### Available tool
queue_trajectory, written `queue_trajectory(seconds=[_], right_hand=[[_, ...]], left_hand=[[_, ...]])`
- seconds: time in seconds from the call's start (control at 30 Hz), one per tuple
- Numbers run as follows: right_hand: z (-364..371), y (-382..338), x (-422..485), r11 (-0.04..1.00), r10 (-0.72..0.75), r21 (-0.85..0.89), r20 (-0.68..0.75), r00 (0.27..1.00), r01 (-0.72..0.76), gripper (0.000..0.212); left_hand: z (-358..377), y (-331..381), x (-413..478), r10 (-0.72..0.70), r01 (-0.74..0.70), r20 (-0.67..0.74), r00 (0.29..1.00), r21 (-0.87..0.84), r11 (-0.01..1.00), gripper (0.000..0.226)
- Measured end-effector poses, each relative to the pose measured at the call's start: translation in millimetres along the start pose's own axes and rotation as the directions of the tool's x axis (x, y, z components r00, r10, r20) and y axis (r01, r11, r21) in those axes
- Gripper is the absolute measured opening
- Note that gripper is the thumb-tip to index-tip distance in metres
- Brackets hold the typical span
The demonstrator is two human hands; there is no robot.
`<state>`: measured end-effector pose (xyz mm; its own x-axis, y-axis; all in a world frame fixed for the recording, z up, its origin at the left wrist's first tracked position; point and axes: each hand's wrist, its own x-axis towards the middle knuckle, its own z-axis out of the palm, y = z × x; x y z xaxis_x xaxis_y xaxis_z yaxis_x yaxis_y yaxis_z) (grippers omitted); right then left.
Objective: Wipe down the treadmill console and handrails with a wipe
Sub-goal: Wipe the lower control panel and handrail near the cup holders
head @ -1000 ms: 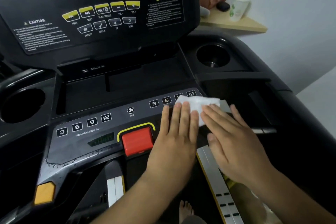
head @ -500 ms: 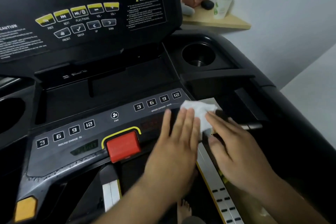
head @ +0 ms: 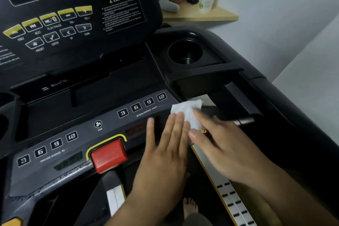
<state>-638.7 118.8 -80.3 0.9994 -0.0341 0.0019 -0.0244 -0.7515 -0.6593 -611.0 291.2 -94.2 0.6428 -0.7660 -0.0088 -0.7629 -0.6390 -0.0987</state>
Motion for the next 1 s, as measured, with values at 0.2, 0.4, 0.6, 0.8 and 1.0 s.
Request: queue_trajectory(seconds=[0.2, 0.4, 0.6, 0.8, 1.0], right_hand=[[17.9, -16.4, 68.1, 0.999, -0.035, 0.016, 0.039, 0.999, 0.034, 0.065], [22.3, -7.5, 45.5, 0.987, -0.096, -0.126, 0.001, 0.995, 0.095, 0.065], [11.4, 14.4, -20.2, 0.962, -0.111, -0.254, -0.028, 0.993, 0.100, 0.060], [16.3, 3.0, -5.8, 0.926, -0.173, -0.359, -0.118, 0.978, 0.121, 0.052], [30.4, -33.7, 51.2, 0.845, -0.183, -0.491, 0.104, 0.978, 0.210, 0.064]], left_hand=[[-16.8, -29.1, 32.8, -0.280, 0.271, -0.006, 0.960, 0.266, 0.925, 0.092], [-22.4, -26.4, 27.0, -0.207, 0.211, -0.041, 0.977, 0.204, 0.956, 0.089], [-9.2, -1.6, 18.2, -0.017, 0.015, 0.022, 1.000, 0.121, 0.993, 0.088], [-10.9, -6.7, -3.4, -0.093, 0.097, -0.060, 0.994, 0.057, 0.994, 0.069], [-21.7, -36.7, 13.0, -0.290, 0.294, -0.051, 0.956, 0.186, 0.937, 0.081]])
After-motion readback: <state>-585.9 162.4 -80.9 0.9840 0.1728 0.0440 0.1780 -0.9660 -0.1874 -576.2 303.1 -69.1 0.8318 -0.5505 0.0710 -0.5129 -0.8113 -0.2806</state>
